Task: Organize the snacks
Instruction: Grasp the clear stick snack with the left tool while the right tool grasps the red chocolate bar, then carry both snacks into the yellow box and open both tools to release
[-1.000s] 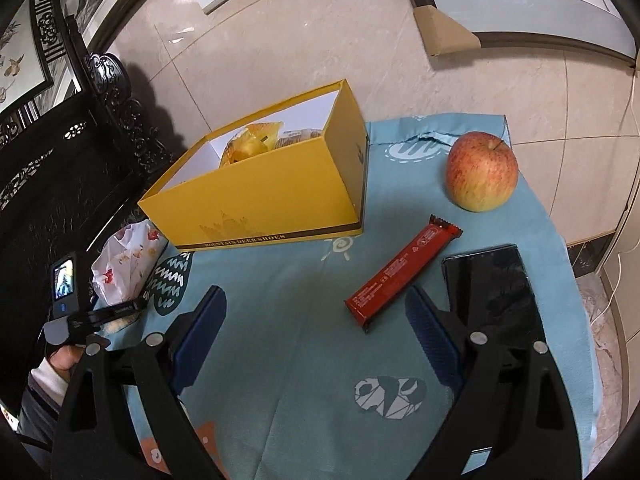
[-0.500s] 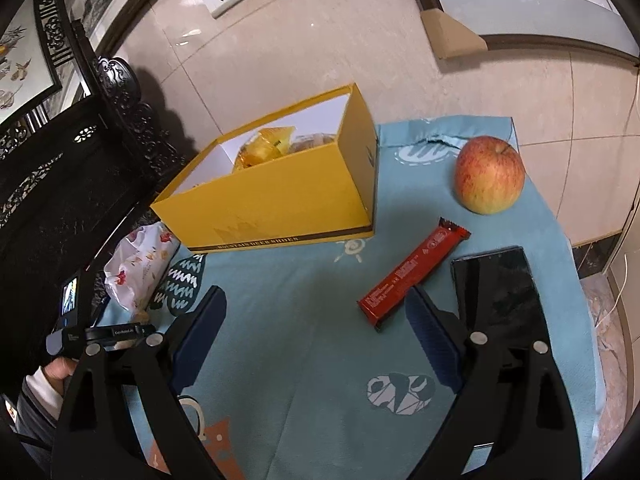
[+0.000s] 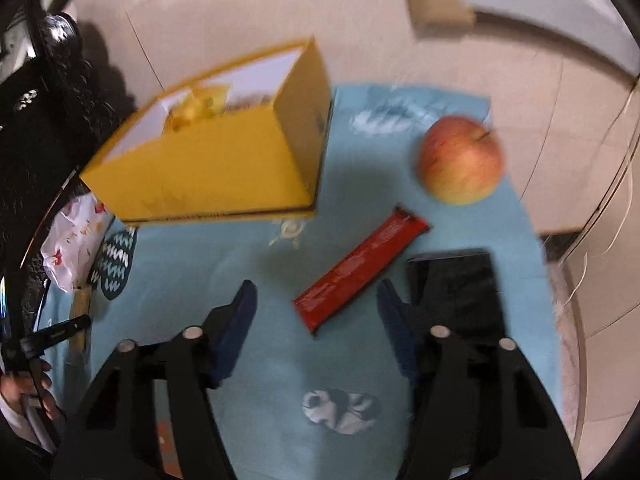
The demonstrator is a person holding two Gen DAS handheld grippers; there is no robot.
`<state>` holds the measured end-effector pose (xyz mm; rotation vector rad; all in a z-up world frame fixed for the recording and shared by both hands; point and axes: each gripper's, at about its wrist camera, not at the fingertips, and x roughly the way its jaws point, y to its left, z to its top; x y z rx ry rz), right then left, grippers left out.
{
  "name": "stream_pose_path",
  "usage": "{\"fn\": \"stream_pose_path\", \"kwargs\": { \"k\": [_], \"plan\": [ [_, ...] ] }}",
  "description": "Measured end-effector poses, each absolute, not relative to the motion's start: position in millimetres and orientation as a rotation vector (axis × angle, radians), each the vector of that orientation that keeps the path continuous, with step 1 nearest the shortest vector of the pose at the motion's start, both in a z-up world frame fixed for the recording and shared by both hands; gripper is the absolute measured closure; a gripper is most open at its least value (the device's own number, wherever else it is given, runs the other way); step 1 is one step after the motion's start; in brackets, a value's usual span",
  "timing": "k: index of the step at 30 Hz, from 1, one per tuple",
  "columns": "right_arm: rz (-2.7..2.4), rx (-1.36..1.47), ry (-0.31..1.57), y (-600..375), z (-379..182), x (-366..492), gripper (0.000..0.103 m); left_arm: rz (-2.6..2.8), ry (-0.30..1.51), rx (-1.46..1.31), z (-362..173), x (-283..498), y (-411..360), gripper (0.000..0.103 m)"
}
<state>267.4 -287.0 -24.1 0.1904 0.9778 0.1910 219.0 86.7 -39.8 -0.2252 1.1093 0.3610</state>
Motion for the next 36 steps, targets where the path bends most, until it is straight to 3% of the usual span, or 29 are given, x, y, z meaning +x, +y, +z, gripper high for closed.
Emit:
{"fn": "stream_pose_path", "kwargs": {
  "k": [6,10,14,17,18,27,36],
  "plan": [
    [0.071,0.153,1.068,-265.9,-42.9,289.3,0.041,0.367,1.105,-0.236,-42.2,212.2,76.3,0.075],
    [-0.025,0.133,1.086,-262.6,-56.4,302.5,0.052,0.368,1.101,-0.235,-43.8,210.6,75.2,0.075],
    [-0.067,0.139,1.065,-262.2,-58.6,303.8,0.054,0.362,1.1,-0.246,-45.1,213.8,84.3,0.075],
    [-0.067,0.073,1.045,-257.5,-57.7,304.5,0.078,0.365,1.098,-0.243,-45.7,214.1,86.3,0.075],
    [-0.029,0.076,1.05,-255.5,-56.8,302.1,0.079,0.366,1.098,-0.245,-47.7,216.7,87.7,0.075],
    [0.267,0.285,1.02,-261.5,-35.1,251.4,0.079,0.302,1.097,-0.276,-42.4,207.6,85.3,0.076],
    [0.417,0.293,0.898,-249.7,18.3,213.3,0.079,0.211,1.012,-0.228,10.2,192.0,55.6,0.076]
  ]
}}
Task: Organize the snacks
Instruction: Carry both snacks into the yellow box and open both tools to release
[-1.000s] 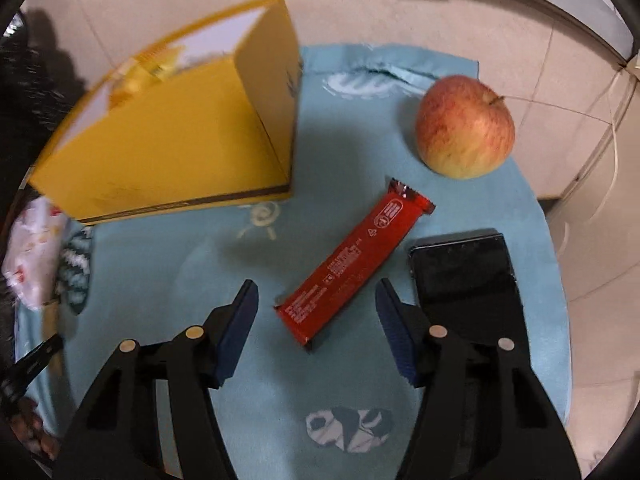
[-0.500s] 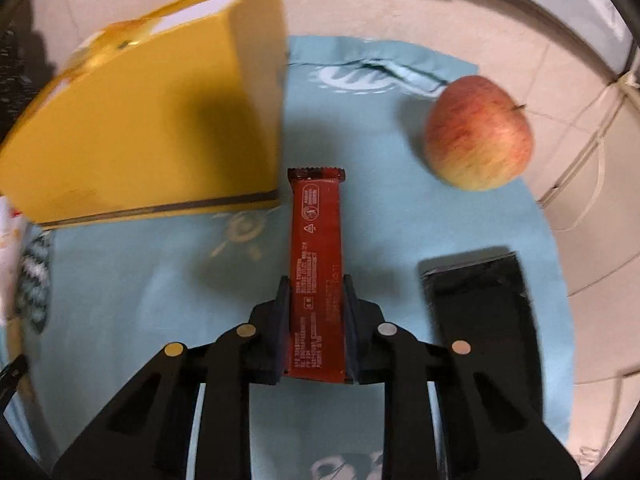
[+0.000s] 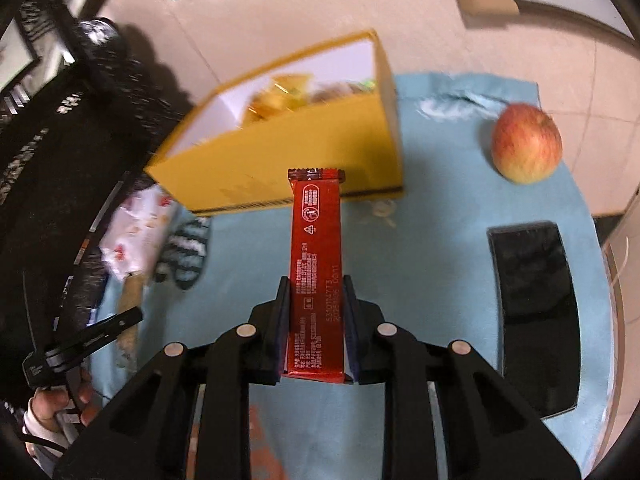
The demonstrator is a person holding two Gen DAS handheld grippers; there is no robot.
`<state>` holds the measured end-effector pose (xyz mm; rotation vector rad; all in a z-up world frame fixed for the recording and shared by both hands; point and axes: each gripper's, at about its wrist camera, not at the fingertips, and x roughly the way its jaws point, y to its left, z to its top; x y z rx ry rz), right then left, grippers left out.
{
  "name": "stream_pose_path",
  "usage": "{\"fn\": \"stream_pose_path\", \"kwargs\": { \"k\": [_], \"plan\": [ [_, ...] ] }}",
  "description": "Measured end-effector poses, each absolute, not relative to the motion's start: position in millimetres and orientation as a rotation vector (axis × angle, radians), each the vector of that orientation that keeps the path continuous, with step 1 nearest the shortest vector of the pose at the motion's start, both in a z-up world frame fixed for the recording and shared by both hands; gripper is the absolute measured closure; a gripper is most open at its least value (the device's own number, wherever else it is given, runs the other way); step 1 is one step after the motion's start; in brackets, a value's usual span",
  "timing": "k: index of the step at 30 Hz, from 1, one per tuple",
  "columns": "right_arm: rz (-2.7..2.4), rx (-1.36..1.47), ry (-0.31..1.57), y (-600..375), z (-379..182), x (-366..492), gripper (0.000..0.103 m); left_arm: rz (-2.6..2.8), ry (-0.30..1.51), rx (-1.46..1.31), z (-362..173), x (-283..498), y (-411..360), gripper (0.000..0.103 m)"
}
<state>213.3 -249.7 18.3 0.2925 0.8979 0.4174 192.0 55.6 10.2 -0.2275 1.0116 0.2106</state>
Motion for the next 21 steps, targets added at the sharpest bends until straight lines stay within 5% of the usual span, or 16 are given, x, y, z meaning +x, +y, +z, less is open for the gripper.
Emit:
{"fn": "stream_pose_path", "kwargs": {
  "k": [11,21],
  "plan": [
    [0.37,0.202,0.644,-243.5,80.5,248.9,0.079,0.112,0.804,-0.06,106.9,263.9,-25.2,0.076],
    [0.221,-0.125,0.468,-188.2,62.2,326.2,0.078,0.067,0.672,-0.122,103.5,381.2,-47.6,0.075]
  ]
}}
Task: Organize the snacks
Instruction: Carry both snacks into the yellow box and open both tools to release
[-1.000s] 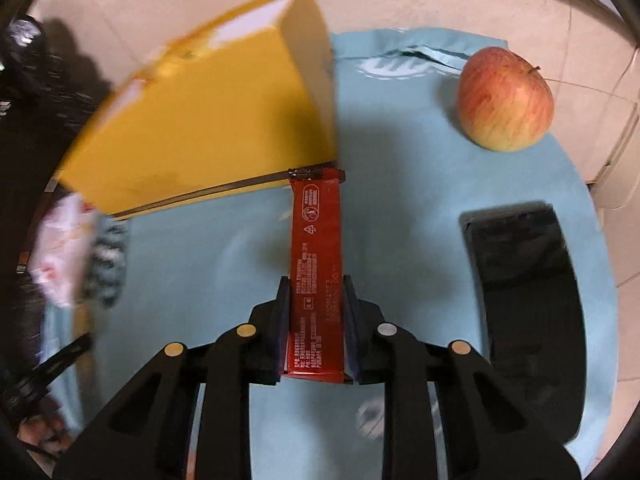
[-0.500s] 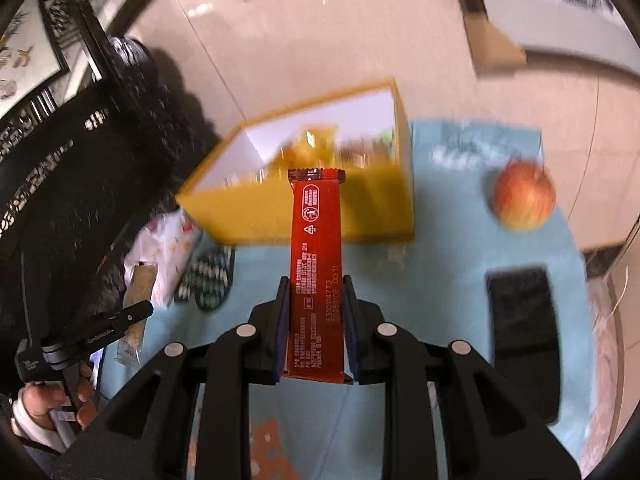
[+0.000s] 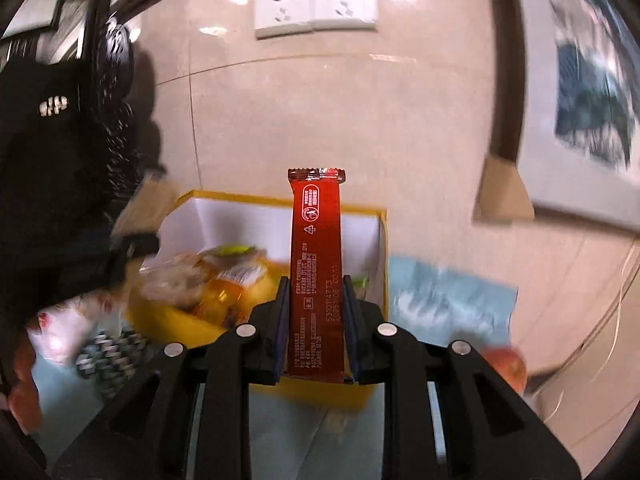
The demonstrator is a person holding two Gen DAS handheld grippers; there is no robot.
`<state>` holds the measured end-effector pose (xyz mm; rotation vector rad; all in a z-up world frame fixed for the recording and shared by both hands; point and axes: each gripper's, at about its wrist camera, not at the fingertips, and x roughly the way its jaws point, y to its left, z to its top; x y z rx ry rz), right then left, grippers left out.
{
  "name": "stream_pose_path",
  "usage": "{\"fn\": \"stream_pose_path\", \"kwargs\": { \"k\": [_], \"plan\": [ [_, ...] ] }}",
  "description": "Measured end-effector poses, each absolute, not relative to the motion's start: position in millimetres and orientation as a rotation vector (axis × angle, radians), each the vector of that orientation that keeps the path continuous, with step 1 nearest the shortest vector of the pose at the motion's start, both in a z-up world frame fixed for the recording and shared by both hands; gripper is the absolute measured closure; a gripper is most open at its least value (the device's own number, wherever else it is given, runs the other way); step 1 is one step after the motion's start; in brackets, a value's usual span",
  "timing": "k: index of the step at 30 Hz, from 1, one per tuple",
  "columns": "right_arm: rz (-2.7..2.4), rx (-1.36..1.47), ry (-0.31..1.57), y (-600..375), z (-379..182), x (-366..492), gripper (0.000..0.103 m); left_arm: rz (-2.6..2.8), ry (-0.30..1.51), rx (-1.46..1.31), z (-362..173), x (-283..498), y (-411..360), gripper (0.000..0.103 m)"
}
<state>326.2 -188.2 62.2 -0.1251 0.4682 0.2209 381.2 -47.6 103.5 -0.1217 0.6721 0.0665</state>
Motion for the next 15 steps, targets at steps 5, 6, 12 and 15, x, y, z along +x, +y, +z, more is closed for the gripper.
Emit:
{"fn": "stream_pose_path", "kwargs": {
  "k": [5,6,12,15],
  "plan": [
    [0.113,-0.239,0.33,-174.5,56.7,318.6,0.045,0.178,0.567,-0.209,84.8,390.7,-37.9,0.005],
    [0.109,-0.233,0.312,-177.6,59.0,313.7,0.044,0.171,0.555,-0.169,84.2,386.0,-41.8,0.005],
    [0.146,-0.149,0.392,-200.7,70.2,292.0,0.044,0.169,0.603,0.066,88.3,357.2,-60.7,0.004],
    [0.151,-0.134,0.391,-209.4,75.0,263.7,0.044,0.153,0.594,0.103,96.6,324.0,-67.1,0.002]
  ]
}}
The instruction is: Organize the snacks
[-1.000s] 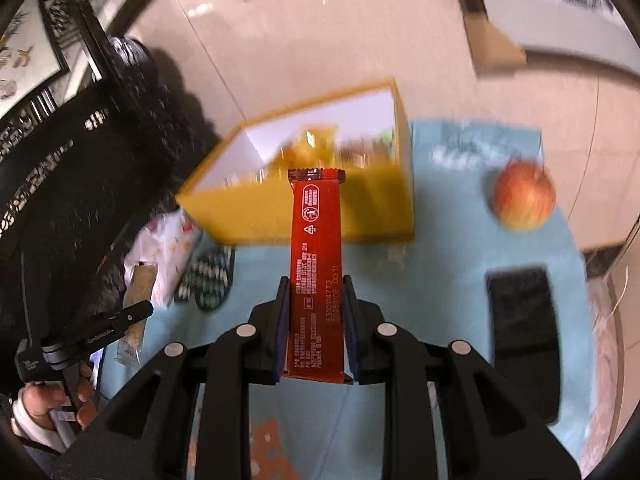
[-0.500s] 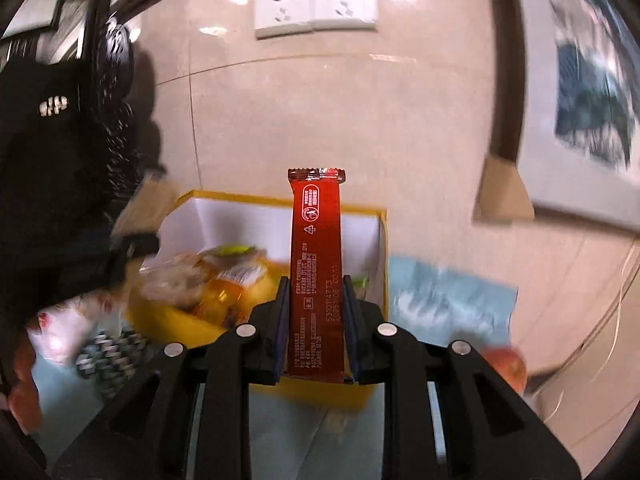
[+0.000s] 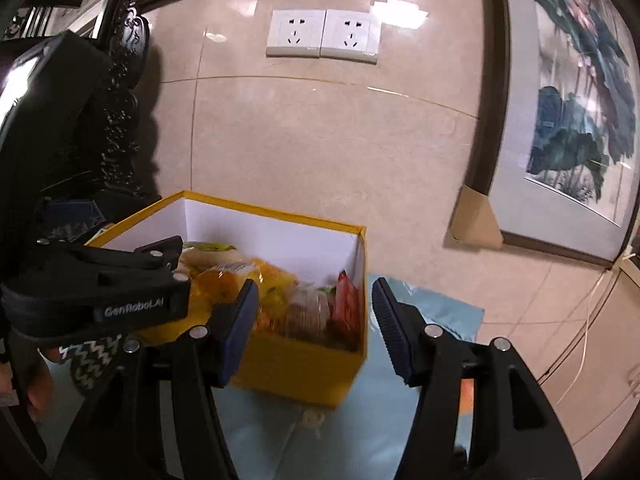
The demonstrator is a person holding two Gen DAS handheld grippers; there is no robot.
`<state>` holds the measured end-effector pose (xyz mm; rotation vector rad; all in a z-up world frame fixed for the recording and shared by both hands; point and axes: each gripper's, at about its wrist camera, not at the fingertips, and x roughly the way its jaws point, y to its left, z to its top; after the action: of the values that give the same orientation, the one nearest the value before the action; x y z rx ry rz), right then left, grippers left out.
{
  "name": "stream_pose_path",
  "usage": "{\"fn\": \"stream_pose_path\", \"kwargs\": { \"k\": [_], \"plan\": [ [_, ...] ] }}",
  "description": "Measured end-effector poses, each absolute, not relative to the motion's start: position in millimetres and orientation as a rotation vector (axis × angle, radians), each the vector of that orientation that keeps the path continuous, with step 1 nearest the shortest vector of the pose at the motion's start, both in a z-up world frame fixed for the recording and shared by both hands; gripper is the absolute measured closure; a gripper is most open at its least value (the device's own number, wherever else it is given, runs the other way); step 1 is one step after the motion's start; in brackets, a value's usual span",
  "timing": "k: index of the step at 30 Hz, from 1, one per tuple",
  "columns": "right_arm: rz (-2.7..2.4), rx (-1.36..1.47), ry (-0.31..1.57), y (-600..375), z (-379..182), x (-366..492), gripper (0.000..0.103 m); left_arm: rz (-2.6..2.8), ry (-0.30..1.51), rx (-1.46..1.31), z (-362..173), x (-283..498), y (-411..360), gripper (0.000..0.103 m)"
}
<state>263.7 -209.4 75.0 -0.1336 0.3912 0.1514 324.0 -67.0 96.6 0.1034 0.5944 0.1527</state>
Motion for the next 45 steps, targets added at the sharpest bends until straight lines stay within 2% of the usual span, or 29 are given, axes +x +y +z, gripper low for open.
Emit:
{"fn": "stream_pose_path", "kwargs": {
  "k": [10,19,28,45],
  "plan": [
    [0.19,-0.103,0.35,-203.7,83.7,164.8,0.044,0.139,0.568,0.06,112.2,211.1,-66.1,0.002],
    [0.203,-0.101,0.325,-197.4,88.3,104.1,0.043,0.131,0.559,-0.001,112.2,151.9,-49.8,0.002],
    [0.196,-0.054,0.33,-200.1,92.9,88.3,0.042,0.132,0.593,0.027,102.7,134.0,-45.0,0.002],
    [0.178,-0.044,0.356,-193.7,88.6,85.9,0.042,0.13,0.56,-0.011,118.6,116.2,-37.5,0.002]
  ]
}}
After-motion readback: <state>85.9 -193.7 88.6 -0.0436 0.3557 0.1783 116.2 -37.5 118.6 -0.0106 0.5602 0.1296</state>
